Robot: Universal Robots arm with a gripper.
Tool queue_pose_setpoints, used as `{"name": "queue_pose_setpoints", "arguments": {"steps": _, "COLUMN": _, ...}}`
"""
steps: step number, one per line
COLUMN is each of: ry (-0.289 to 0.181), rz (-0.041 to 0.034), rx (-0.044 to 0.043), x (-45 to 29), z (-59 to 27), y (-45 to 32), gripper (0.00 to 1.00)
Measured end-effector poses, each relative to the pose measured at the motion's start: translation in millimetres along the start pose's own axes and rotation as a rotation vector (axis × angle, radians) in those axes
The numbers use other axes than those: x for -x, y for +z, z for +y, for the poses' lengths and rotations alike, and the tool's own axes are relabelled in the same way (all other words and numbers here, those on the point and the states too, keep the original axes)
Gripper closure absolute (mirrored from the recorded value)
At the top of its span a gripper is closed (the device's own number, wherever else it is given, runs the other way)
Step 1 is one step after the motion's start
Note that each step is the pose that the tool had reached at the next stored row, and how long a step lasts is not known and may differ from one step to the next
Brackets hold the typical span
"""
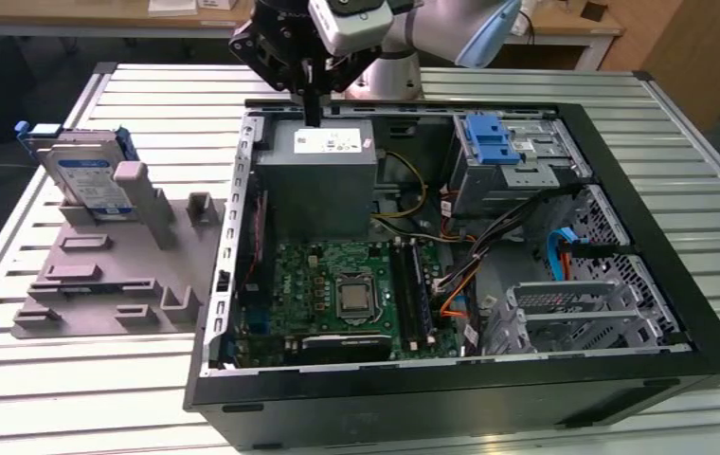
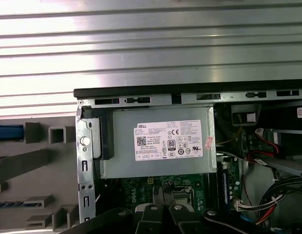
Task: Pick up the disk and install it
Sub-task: 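Reach for the disk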
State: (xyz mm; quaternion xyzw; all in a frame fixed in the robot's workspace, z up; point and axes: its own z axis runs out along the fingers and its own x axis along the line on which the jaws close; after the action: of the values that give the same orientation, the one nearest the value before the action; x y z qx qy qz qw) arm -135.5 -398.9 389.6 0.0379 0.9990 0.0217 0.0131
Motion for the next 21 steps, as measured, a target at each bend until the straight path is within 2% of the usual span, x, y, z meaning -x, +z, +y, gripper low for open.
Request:
{"name": "queue_pose_setpoints", "arguments": {"steps": 11, "ry": 0.000, "rz": 0.0000, "rx": 0.0001, "x": -4.3, "z": -0.5, "y": 3.3, "gripper": 0.89}}
{"name": "queue_pose_setpoints", "arguments": {"steps": 13, "ry": 0.000, "rz": 0.0000, "rx": 0.0000, "x": -12.1, "z": -1.2, "y": 6.0, "gripper": 0.89}}
{"name": "queue_pose_setpoints", "arguments": {"steps": 21, "ry": 0.000, "rz": 0.0000, "rx": 0.0000, "x": -13.3, "z": -1.3, "y": 6.5, "gripper": 0.89}}
